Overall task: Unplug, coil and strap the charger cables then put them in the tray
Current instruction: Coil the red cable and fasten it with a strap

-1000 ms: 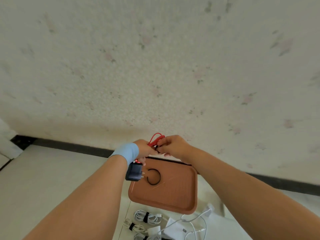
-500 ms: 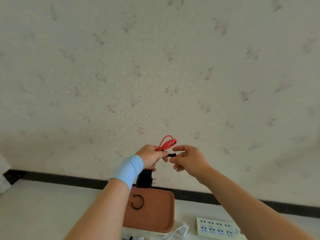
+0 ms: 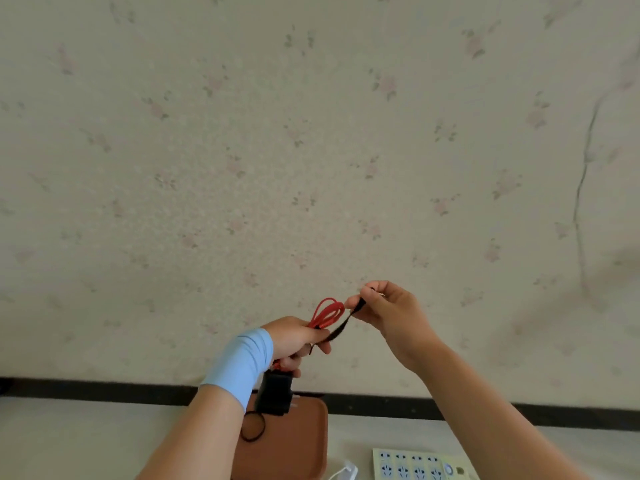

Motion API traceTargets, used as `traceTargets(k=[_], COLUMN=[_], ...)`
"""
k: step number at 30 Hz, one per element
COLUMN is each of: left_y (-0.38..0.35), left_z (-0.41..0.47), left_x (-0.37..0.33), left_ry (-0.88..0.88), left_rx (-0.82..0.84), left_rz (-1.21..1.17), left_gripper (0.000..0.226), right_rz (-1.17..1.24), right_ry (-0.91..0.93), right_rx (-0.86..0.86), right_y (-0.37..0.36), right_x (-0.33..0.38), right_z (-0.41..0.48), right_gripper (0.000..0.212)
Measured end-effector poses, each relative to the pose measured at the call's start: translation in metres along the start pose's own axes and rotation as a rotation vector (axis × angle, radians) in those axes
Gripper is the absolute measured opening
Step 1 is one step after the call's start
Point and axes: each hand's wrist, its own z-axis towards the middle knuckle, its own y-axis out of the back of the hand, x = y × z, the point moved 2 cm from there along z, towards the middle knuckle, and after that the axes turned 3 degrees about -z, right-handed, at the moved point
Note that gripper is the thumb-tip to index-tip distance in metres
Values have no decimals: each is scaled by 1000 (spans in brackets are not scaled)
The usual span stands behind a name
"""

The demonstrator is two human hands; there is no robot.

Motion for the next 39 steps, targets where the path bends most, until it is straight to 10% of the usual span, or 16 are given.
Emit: traceTargets(k=[9, 39], left_y=[3, 46], left_z=[20, -5], left_x=[-17, 10], left_ry=[-136, -207], left_rx=[-188, -264], left_rz=[-214, 10], left_gripper=[24, 19], right_rz=[-377, -350], right_ry=[23, -185], right_rx=[-23, 254], right_y=[-2, -61], right_x=[-2, -39], right_z=[12, 20], right_gripper=[12, 19])
